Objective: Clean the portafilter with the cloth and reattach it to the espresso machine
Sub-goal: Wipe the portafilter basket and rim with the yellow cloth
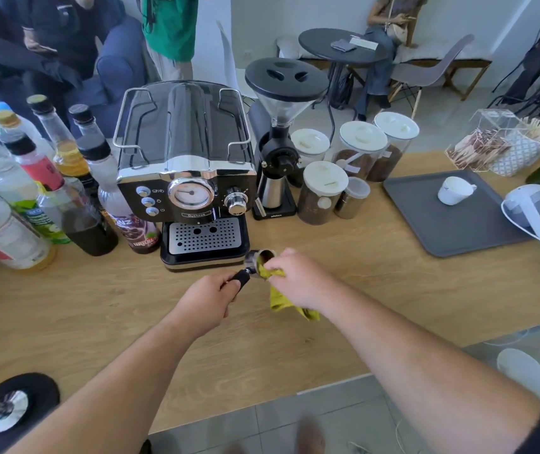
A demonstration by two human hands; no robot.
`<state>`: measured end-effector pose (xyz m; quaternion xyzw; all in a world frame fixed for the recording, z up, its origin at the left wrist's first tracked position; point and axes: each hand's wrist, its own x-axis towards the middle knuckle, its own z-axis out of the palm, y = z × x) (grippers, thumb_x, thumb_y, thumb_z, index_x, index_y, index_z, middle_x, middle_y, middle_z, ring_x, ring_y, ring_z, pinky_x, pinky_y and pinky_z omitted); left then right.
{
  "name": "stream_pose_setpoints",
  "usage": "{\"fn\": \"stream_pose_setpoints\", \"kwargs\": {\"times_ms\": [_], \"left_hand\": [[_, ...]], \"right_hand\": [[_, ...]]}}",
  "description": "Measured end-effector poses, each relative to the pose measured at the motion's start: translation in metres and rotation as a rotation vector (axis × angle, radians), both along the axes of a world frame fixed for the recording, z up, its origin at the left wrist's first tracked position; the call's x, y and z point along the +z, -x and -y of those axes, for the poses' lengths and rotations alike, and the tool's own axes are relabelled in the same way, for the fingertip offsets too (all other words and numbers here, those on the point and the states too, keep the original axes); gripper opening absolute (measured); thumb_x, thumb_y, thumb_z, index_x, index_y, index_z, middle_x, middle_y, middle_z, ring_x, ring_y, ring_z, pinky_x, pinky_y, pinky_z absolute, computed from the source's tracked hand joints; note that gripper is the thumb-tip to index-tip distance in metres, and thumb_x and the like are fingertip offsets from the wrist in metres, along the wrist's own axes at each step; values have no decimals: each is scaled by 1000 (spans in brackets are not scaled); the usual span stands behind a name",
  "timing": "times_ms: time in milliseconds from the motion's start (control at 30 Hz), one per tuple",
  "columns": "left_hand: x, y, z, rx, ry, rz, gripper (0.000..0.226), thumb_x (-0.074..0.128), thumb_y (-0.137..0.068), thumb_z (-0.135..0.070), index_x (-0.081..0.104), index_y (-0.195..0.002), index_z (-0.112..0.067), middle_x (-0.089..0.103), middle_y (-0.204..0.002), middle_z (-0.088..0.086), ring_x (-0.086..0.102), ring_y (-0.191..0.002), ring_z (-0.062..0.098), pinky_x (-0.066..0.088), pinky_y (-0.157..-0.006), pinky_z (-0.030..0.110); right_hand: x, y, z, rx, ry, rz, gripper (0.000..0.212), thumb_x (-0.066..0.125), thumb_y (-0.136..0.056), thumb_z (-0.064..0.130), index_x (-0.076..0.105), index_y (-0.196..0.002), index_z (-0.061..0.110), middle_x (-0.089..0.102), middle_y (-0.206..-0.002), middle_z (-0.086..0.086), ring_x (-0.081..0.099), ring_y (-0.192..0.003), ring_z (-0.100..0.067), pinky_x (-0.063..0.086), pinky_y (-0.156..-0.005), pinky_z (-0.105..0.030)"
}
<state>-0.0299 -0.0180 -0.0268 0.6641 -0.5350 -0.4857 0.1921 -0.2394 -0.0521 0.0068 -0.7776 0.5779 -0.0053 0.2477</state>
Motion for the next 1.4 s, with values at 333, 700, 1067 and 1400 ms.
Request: {"fn": "stream_pose_setpoints", "kwargs": {"times_ms": [333,700,1067,1400], "left_hand": [[15,9,-3,-2,38,18,26,48,-107,-28,68,-94,-17,61,-75,0,53,-60,15,44,-49,30],[25,24,-11,-125,138,126,23,50,-107,-28,66,-91,-24,52,-59,-7,48,-54,14,40,-53,32],[16,29,-16,-33,106,27,26,46,-110,-27,67,-93,-27,61,-73,-3,51,-54,10,43,-49,30],[33,30,-2,-101,85,85,28,47,-107,-29,68,-100,-14,61,-72,0,52,-54,12,45,-52,34]], "right_hand": [[-10,14,-14,0,188,66,38,57,-110,25,66,-148,23,49,-118,6,60,-88,-20,55,-74,-38],[4,11,-10,-28,129,-80,23,58,-109,26,78,-114,15,53,-105,0,64,-85,-27,54,-72,-38],[7,11,-6,-165,32,325,29,66,-107,27,78,-131,18,62,-120,6,64,-108,-19,53,-94,-39],[9,18,-5,138,388,-294,6,61,-100,13,60,-105,10,52,-91,-3,52,-62,-25,43,-46,-39]]}}
